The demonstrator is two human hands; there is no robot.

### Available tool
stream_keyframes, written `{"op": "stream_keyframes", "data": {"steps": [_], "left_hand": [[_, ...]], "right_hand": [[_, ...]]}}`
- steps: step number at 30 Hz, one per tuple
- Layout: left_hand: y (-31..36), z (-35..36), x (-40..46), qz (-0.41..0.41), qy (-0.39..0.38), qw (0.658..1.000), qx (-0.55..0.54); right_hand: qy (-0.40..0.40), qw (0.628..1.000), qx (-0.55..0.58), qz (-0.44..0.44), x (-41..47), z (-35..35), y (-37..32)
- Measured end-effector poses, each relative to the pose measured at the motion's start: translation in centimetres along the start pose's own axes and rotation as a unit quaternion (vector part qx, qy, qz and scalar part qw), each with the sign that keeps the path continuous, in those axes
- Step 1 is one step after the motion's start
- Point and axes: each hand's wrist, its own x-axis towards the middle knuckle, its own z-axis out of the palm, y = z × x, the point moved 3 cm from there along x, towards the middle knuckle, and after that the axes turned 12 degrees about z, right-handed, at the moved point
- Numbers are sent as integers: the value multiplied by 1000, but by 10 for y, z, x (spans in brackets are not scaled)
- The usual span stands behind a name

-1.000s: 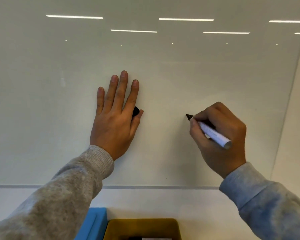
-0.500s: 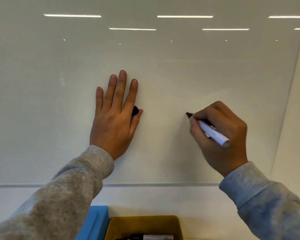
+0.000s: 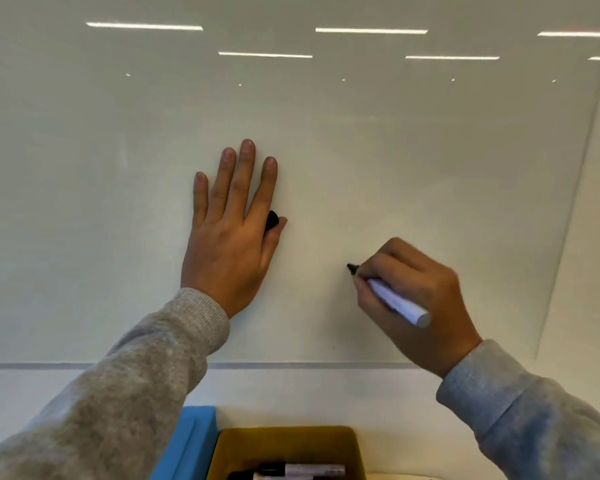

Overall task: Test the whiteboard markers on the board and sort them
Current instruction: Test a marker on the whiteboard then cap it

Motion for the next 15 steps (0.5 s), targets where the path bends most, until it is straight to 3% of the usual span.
{"op": "stream_keyframes", "data": {"steps": [3,4,8,12,15], "left_hand": [[0,1,0,0,-1,1000,-4],[0,0,0,-1,-1,1000,-2],[0,1,-2,-1,-3,1000,-4],[0,1,-2,-5,-6,1000,-6],[1,0,-2,-2,-10,1000,1]], "right_hand": [[104,993,19,42,14,-16,7],[106,993,14,44,12,-14,6],[-9,1000,-5,-9,-5,4,-2],[116,991,13,65,4,-17,14],[45,997,12,62,-10,-6,6]]}}
